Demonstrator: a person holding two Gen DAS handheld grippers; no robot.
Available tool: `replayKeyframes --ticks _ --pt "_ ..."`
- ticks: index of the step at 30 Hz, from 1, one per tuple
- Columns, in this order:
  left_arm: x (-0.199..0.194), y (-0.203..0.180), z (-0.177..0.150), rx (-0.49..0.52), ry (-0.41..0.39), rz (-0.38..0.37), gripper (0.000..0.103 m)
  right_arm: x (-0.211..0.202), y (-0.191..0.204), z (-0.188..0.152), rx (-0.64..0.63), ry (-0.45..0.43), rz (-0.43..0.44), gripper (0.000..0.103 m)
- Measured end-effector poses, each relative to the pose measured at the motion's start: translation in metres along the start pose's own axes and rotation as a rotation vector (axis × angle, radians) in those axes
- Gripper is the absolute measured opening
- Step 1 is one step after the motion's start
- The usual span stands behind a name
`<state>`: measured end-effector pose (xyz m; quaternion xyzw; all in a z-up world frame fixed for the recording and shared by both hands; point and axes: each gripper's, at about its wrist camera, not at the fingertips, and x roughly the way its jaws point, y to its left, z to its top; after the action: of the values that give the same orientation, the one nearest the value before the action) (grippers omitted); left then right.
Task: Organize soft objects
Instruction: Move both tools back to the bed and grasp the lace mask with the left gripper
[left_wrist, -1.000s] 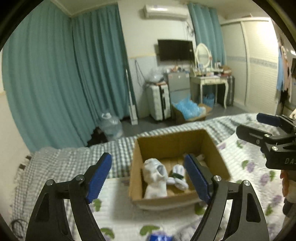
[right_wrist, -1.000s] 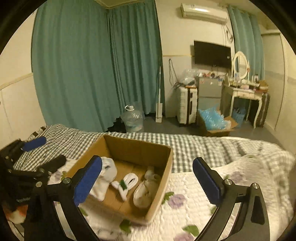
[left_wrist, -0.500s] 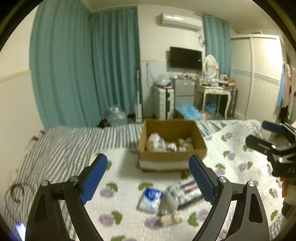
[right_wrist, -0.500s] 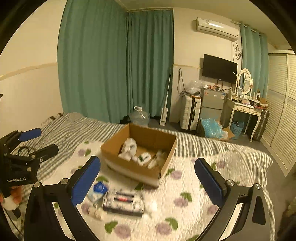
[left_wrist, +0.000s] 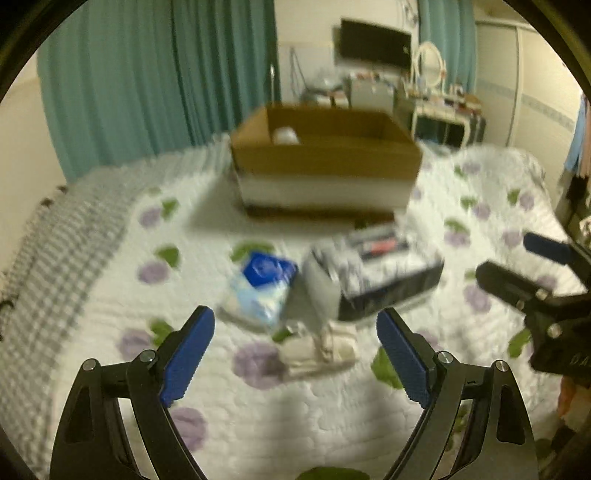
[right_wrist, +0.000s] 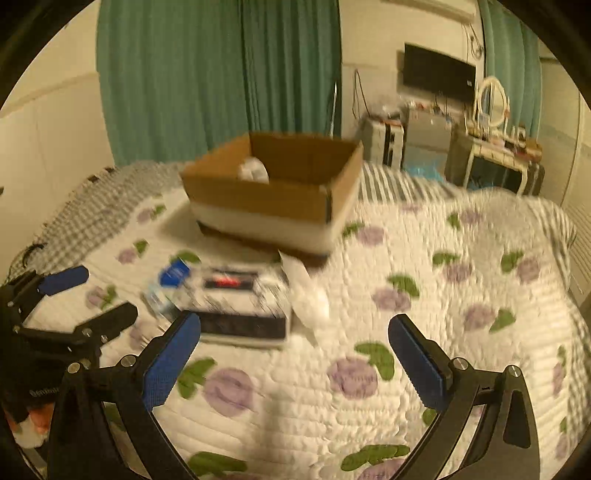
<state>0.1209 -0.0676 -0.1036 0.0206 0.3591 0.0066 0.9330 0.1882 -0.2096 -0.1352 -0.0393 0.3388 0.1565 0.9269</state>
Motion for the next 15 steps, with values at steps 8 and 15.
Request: replayKeyframes --ticks 8,15 --pt "0.056 -0.011 -0.029 -0.009 0.152 -0.058 0.088 0.028 -0.023 -0.011 0.084 0.069 0.043 0.102" --pt "0.066 -0.009 -0.026 -0.011 0.165 -0.160 0.057 0.034 -0.012 -0.011 0.044 0.077 0.028 0.102"
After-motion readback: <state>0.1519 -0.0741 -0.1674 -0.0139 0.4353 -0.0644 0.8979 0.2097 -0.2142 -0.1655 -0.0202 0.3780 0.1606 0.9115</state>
